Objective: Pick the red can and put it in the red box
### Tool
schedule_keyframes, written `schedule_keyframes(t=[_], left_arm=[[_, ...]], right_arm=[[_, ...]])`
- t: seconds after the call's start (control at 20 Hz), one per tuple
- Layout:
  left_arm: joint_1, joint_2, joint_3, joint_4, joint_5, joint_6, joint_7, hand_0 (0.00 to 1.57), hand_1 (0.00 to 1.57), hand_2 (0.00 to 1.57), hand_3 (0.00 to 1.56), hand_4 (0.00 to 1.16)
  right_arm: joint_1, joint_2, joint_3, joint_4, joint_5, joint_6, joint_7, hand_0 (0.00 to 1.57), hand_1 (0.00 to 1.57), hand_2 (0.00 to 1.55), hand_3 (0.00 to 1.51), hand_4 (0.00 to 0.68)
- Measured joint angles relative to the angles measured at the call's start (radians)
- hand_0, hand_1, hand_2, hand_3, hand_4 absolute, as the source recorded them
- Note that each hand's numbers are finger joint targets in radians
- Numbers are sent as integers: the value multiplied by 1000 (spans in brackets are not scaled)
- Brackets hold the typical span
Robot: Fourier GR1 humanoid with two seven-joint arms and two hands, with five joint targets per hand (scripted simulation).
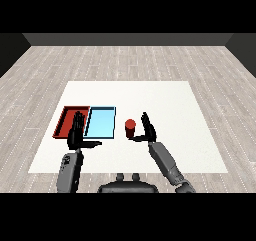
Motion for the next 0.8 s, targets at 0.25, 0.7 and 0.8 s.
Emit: schedule_keyframes(t=[0.25, 0.7, 0.8], left_arm=[[7, -1, -1, -7, -4, 0, -12, 0, 0, 0, 0, 0], [4, 10, 1, -24, -9, 9, 8, 0, 0, 0, 0, 0], [-4, 16, 9, -25, 0, 5, 17, 0, 0, 0, 0, 0]], right_arm=[[-72, 0, 7, 121, -57, 12, -48, 0, 0, 0, 0, 0], [-160, 0, 121, 221, -205, -22, -93, 0, 0, 0, 0, 0], [-181, 0, 124, 246, -226, -10, -98, 0, 0, 0, 0, 0]])
